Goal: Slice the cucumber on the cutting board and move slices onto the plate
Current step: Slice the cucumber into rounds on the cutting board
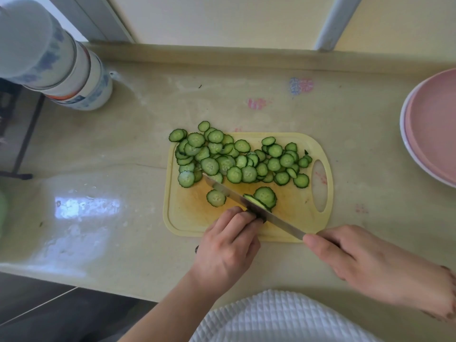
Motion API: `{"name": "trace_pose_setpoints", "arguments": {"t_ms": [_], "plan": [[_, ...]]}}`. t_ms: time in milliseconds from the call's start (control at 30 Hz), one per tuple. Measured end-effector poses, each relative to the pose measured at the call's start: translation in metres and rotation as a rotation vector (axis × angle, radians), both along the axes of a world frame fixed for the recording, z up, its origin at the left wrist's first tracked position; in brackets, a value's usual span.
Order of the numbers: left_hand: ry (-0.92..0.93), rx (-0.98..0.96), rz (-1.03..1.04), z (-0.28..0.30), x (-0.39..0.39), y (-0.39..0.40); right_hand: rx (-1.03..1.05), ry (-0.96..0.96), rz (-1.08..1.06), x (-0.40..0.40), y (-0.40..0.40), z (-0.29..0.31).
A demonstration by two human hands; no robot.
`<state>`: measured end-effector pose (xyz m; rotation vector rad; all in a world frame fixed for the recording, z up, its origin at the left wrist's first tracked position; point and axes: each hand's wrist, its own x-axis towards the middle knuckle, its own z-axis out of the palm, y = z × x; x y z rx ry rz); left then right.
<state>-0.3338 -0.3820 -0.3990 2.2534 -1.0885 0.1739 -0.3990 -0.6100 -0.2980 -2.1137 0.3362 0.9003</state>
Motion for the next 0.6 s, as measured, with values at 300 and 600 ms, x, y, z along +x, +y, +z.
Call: {"name": "trace_pose_setpoints", "arguments": {"t_ms": [300,600], "plan": [[0.014,-0.006,-0.007,0.0,0.001,0.001,0.027,0.03,-0.021,0.004,0.007,-0.019],[0.01,-0.003,0.001,0.002,0.001,0.0,0.08,-0.027,-0.04,-0.005,-0.003,0.0]]}}
